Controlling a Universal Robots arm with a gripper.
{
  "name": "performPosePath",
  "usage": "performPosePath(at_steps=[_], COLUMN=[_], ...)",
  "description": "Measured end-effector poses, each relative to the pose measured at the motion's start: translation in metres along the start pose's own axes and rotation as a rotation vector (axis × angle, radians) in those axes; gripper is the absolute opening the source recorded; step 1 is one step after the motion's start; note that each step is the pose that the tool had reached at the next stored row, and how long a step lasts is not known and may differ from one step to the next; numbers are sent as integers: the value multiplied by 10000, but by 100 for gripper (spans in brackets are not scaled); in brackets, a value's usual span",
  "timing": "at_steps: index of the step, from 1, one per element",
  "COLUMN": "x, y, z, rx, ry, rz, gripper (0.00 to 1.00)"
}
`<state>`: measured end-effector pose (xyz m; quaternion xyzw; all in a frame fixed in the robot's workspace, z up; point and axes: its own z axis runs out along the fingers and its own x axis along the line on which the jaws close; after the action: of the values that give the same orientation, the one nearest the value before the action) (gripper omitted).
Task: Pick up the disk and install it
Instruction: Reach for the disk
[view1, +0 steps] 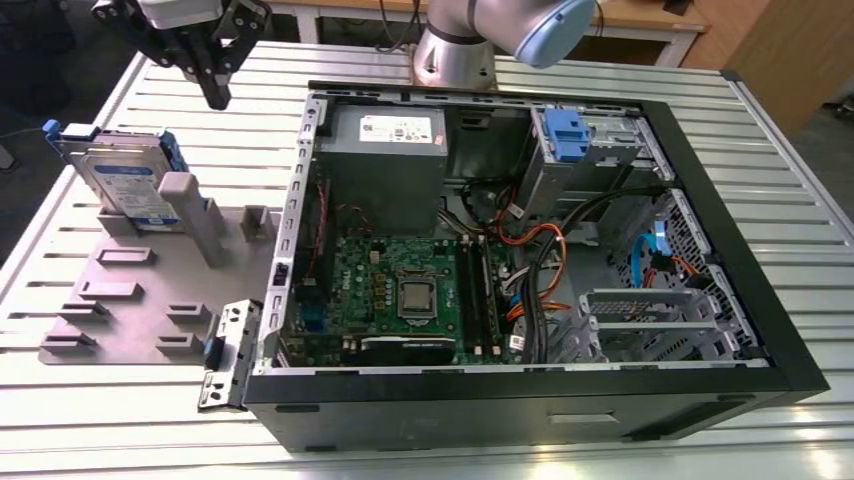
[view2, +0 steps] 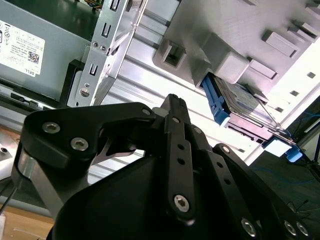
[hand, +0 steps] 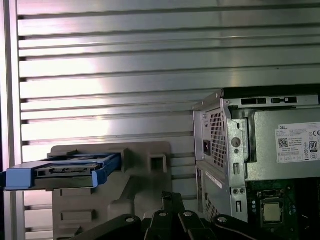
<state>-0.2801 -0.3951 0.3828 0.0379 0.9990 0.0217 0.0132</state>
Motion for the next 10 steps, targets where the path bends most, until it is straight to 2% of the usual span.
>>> performPosePath(at_steps=[4,10], x=[34,40], y=[-3,-3], z=[4,5], rx=[-1,-1], ry=[-1,-1], rz=[0,0], gripper=[11,11])
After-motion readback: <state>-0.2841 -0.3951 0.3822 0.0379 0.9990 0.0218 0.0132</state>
